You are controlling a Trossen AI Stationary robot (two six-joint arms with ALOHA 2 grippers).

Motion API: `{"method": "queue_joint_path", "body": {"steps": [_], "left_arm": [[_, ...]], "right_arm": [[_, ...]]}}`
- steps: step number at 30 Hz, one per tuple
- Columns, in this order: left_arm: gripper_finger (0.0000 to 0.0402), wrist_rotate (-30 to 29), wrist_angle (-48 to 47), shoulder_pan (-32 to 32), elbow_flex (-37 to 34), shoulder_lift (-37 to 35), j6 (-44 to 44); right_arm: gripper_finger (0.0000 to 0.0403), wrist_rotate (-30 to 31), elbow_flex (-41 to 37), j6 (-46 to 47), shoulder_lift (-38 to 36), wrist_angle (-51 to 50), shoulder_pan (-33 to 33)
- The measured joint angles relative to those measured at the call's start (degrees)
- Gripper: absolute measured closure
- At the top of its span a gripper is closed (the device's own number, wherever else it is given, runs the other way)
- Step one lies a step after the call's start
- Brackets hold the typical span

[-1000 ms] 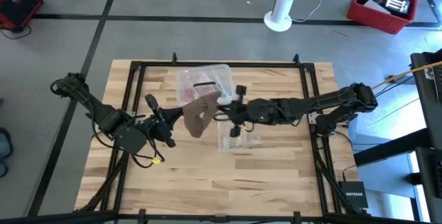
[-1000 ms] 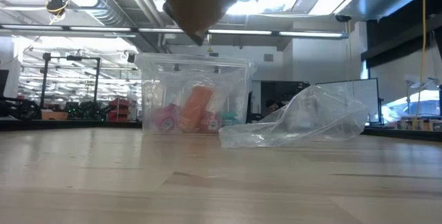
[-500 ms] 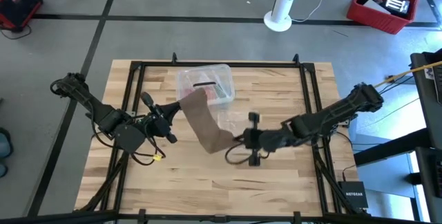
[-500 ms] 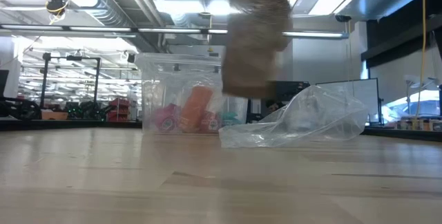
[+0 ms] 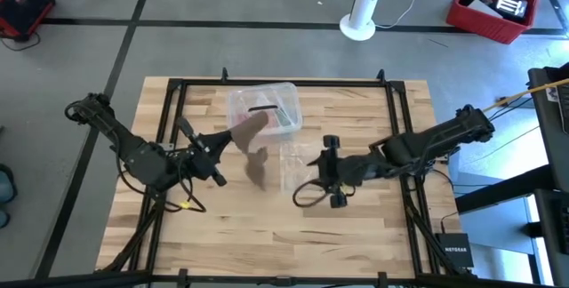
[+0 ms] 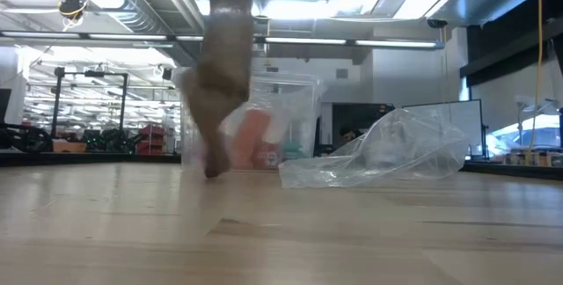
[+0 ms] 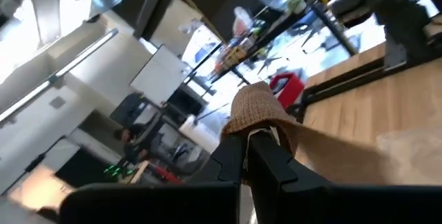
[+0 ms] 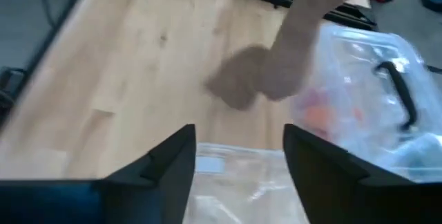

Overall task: Roll bandage
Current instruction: Roll the brown bandage

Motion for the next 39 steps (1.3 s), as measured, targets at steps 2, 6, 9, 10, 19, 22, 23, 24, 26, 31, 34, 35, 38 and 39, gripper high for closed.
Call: {"method": "queue_joint_path", "body": {"steps": [2,6,9,10,19,22,23,24,26,31,34,35,38,39], "left_arm": [[0.0402,3.93,-0.16,0.27,0.00,0.00,-1.85],[0.0402,6.50,-0.27,1.22,0.00,0.00,-5.38],[0.0402,6.66,-0.46,1.98,0.00,-0.02,-8.93],[0.0402,7.43,-1.11,2.16,0.00,0.01,-10.74],[0.0402,9.20,0.02,1.34,-7.78,0.15,-25.04],[0.0402,10.72,3.17,1.41,-11.16,0.13,-27.29],[0.0402,11.51,3.97,1.68,-12.14,0.13,-28.15],[0.0402,12.17,4.70,1.99,-13.01,0.15,-29.29],[0.0402,13.35,4.92,2.65,-13.63,0.14,-31.10],[0.0402,18.21,5.95,4.31,-14.05,0.13,-33.15],[0.0402,19.54,5.96,4.93,-14.05,0.13,-33.79],[0.0402,19.69,5.99,5.16,-14.05,0.13,-33.78],[0.0402,19.67,6.52,5.55,-14.05,0.13,-32.90],[0.0402,19.63,6.75,5.58,-14.05,0.13,-32.26]], "right_arm": [[0.0166,-0.09,-1.65,-1.36,-0.08,1.09,-1.78],[0.0154,-6.03,-8.76,-3.22,-0.66,7.38,-5.33],[0.0153,-12.85,-15.46,-4.12,-1.82,18.88,-8.02],[0.0153,-14.78,-17.50,-4.10,-1.92,22.71,-8.76],[0.0152,-13.31,-30.18,-0.96,-1.90,48.02,-10.16],[0.0152,-9.16,-31.82,0.07,-1.95,51.13,-9.91],[0.0152,-8.82,-31.92,0.63,-1.94,50.84,-9.99],[0.0152,-8.85,-31.94,1.09,-1.92,50.64,-9.97],[0.0152,-8.95,-31.94,0.95,-1.84,50.80,-9.91],[0.0152,-8.85,-31.94,0.88,-2.48,50.89,-9.89],[0.0152,-9.43,-31.94,2.21,-3.52,47.15,-9.89],[0.0152,-11.09,-31.94,2.22,-3.79,45.77,-9.89],[0.0152,-16.27,-32.48,2.28,-4.18,44.98,-9.89],[0.0152,-17.84,-33.67,2.00,-4.29,46.36,-9.89]]}}
